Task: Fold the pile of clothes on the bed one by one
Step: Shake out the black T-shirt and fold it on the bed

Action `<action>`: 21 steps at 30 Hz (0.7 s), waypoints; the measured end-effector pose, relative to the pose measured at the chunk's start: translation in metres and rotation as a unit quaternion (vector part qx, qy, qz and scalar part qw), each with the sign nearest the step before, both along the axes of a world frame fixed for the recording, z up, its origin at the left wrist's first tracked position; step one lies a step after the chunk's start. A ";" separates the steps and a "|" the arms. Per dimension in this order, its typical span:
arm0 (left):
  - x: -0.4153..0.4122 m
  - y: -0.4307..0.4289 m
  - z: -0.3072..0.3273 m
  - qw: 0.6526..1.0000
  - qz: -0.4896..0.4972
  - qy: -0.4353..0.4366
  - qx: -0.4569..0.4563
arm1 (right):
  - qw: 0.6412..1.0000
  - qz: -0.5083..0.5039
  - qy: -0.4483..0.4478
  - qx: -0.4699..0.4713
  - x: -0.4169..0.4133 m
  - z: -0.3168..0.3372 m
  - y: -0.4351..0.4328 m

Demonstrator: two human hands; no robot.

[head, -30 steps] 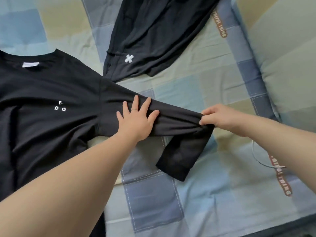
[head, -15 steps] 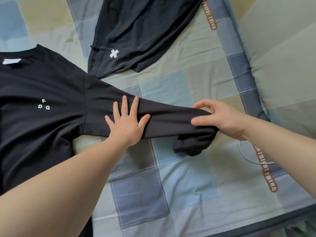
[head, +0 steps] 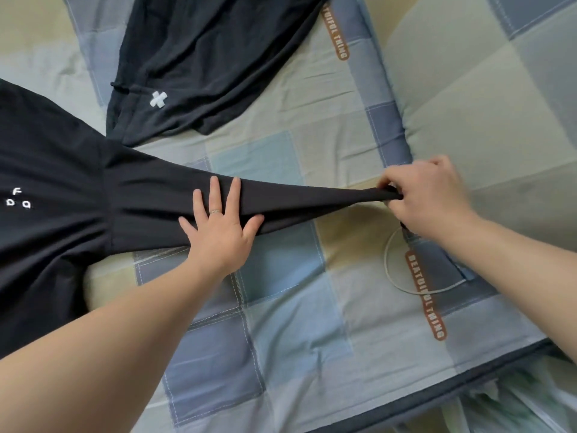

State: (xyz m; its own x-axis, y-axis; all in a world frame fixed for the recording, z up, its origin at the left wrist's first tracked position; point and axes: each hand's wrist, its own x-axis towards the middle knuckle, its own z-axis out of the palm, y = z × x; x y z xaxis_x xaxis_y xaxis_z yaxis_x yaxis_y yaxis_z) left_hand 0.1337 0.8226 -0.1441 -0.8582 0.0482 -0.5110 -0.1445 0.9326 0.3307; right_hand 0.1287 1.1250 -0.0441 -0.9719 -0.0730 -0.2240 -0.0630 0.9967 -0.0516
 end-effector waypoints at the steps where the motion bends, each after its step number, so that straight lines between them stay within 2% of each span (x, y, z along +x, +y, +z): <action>1: 0.000 0.009 0.001 1.000 -0.004 0.008 0.013 | 0.998 0.014 0.055 0.006 0.001 -0.002 0.009; 3: -0.001 0.026 0.003 0.999 -0.012 0.022 0.038 | 0.989 0.020 0.143 0.012 0.003 -0.004 0.023; 6: 0.000 0.043 0.001 0.997 -0.044 0.026 0.049 | 0.985 0.007 0.166 0.042 0.013 -0.010 0.032; 7: 0.002 0.046 0.000 0.997 -0.064 0.016 0.043 | 0.990 -0.009 0.124 0.063 0.018 -0.013 0.033; 8: 0.004 0.048 -0.001 0.996 -0.085 0.003 0.032 | 0.994 -0.033 0.045 0.090 0.022 -0.017 0.031; 10: 0.008 0.046 -0.003 0.991 -0.130 -0.008 -0.008 | 0.976 -0.078 -0.145 0.143 0.028 -0.021 0.021; 12: 0.006 0.041 -0.001 0.984 -0.163 0.050 -0.045 | 0.959 -0.102 -0.233 0.128 0.028 -0.023 0.009; 14: -0.007 0.034 0.003 0.980 -0.151 0.122 -0.031 | 0.975 -0.107 -0.190 0.048 0.025 -0.026 -0.005; 16: -0.025 0.024 0.003 0.979 -0.132 0.155 -0.019 | 0.985 -0.082 -0.152 -0.014 0.018 -0.035 -0.016; 19: -0.049 0.005 0.000 0.977 -0.165 0.117 -0.059 | 0.965 -0.059 -0.255 -0.020 0.007 -0.052 -0.025; 21: -0.061 -0.004 0.000 0.979 -0.181 0.090 -0.033 | 0.971 -0.055 -0.233 -0.024 0.005 -0.062 -0.023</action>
State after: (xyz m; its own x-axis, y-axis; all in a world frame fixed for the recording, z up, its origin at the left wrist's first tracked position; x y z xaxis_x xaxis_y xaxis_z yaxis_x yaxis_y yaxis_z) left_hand 0.0729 0.8184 -0.1437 -0.8672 0.3385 -0.3652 0.2549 0.9318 0.2584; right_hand 0.1339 1.1016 -0.1061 -0.7679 0.0040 -0.6406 0.0846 0.9919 -0.0951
